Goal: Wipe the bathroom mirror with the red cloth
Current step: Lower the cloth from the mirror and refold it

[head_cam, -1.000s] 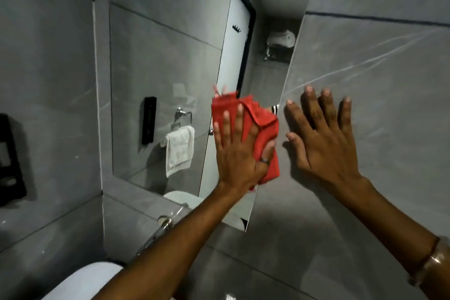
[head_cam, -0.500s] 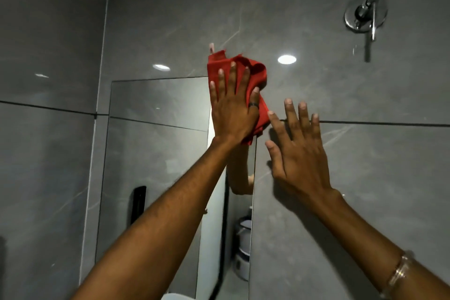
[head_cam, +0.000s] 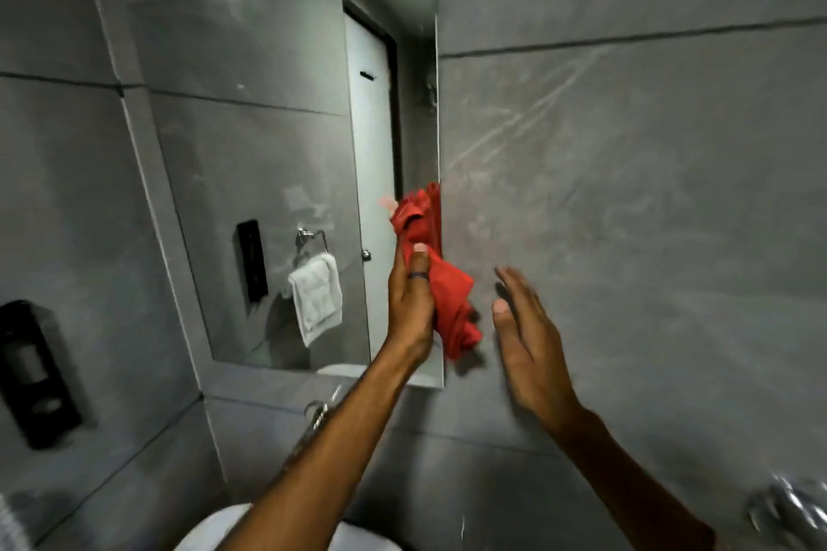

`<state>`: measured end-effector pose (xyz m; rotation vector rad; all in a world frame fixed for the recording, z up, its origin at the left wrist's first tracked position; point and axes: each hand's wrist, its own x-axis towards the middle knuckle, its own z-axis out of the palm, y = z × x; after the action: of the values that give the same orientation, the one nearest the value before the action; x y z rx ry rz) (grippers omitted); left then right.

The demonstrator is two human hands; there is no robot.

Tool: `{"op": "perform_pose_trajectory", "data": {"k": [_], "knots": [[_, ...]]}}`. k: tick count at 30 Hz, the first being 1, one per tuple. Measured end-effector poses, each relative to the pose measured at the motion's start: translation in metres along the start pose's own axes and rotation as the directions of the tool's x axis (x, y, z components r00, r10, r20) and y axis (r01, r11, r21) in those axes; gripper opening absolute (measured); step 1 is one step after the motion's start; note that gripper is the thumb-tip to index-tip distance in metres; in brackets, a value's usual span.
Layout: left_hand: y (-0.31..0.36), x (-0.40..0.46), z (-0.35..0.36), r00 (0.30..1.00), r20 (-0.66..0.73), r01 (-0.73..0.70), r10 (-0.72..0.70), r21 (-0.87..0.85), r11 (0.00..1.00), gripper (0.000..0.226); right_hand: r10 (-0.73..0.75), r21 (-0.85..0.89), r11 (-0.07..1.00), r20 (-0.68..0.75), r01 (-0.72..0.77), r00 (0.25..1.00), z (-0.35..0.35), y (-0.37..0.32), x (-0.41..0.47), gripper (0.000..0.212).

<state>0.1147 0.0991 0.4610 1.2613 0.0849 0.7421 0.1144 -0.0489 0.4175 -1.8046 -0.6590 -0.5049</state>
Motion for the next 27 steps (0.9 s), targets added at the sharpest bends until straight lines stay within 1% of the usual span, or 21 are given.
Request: {"op": "perform_pose_trajectory", "data": {"k": [1,2,3,4,5,6,7,9,10,11,13,14,16,17,19,20,21,22,23,25,27], "knots": [[-0.012,-0.016,-0.004,0.978,0.024,0.21,-0.21,-0.196,0.958,0.038,0.178,0.135,0.975,0.02,-0.179,0.984,0.004,0.007,-0.013,0.039],[-0.025,-0.031,-0.009,0.928,0.107,0.371,-0.356,-0.328,0.869,0.047,0.369,0.279,0.881,0.097,-0.382,0.924,0.005,0.011,-0.025,0.032],[-0.036,-0.044,-0.012,0.889,0.18,0.455,-0.42,-0.426,0.782,0.047,0.511,0.408,0.721,0.232,-0.56,0.828,0.006,0.013,-0.031,0.031],[-0.054,-0.06,-0.015,0.883,0.195,0.464,-0.428,-0.505,0.728,0.045,0.595,0.462,0.567,0.343,-0.682,0.727,0.006,0.022,-0.041,0.036],[-0.073,-0.072,-0.017,0.89,0.122,0.428,-0.439,-0.552,0.715,0.048,0.64,0.47,0.469,0.402,-0.748,0.654,0.004,0.031,-0.05,0.04],[-0.095,-0.089,-0.02,0.879,0.021,0.409,-0.477,-0.549,0.729,0.055,0.661,0.454,0.44,0.42,-0.775,0.622,0.001,0.045,-0.062,0.038],[-0.112,-0.105,-0.025,0.853,-0.029,0.423,-0.521,-0.546,0.723,0.061,0.671,0.431,0.46,0.404,-0.776,0.622,-0.002,0.056,-0.073,0.032],[-0.148,-0.139,-0.036,0.767,-0.012,0.549,-0.641,-0.505,0.666,0.078,0.684,0.342,0.541,0.353,-0.768,0.638,-0.007,0.08,-0.1,0.014],[-0.165,-0.152,-0.042,0.719,-0.004,0.615,-0.695,-0.462,0.639,0.083,0.696,0.311,0.553,0.337,-0.773,0.634,-0.009,0.093,-0.113,0.011],[-0.183,-0.168,-0.048,0.684,0.039,0.672,-0.729,-0.423,0.608,0.08,0.731,0.284,0.529,0.326,-0.8,0.599,-0.011,0.108,-0.133,0.015],[-0.213,-0.19,-0.057,0.679,0.139,0.695,-0.721,-0.437,0.57,0.061,0.784,0.251,0.482,0.305,-0.84,0.541,-0.011,0.134,-0.168,0.025],[-0.231,-0.205,-0.062,0.638,0.168,0.728,-0.752,-0.45,0.517,0.057,0.815,0.209,0.456,0.294,-0.865,0.5,-0.012,0.15,-0.192,0.028],[-0.258,-0.23,-0.075,0.511,0.186,0.827,-0.839,-0.373,0.421,0.052,0.858,0.11,0.424,0.268,-0.899,0.437,-0.013,0.178,-0.232,0.035],[-0.273,-0.246,-0.084,0.453,0.19,0.875,-0.871,-0.283,0.394,0.046,0.871,0.076,0.407,0.268,-0.91,0.412,-0.014,0.191,-0.252,0.039],[-0.305,-0.274,-0.1,0.329,0.187,0.942,-0.926,-0.003,0.335,0.026,0.883,0.039,0.371,0.295,-0.928,0.365,-0.015,0.215,-0.289,0.037],[-0.315,-0.284,-0.105,0.275,0.168,0.942,-0.946,0.148,0.3,0.024,0.887,0.02,0.356,0.308,-0.934,0.344,-0.015,0.226,-0.305,0.035],[-0.328,-0.296,-0.108,0.234,0.138,0.92,-0.962,0.288,0.265,0.036,0.897,-0.015,0.327,0.318,-0.945,0.305,-0.015,0.237,-0.32,0.034],[-0.336,-0.302,-0.108,0.218,0.105,0.889,-0.97,0.39,0.242,0.05,0.907,-0.032,0.307,0.313,-0.951,0.282,-0.015,0.246,-0.33,0.036],[-0.342,-0.307,-0.107,0.205,0.077,0.865,-0.976,0.453,0.217,0.06,0.917,-0.052,0.283,0.308,-0.958,0.254,-0.014,0.255,-0.34,0.039],[-0.357,-0.31,-0.103,0.201,0.055,0.83,-0.978,0.521,0.199,0.063,0.927,-0.072,0.272,0.288,-0.96,0.241,-0.012,0.271,-0.347,0.042],[-0.37,-0.307,-0.097,0.208,0.062,0.793,-0.976,0.573,0.206,0.07,0.927,-0.126,0.297,0.276,-0.946,0.254,-0.008,0.286,-0.346,0.045]]}}
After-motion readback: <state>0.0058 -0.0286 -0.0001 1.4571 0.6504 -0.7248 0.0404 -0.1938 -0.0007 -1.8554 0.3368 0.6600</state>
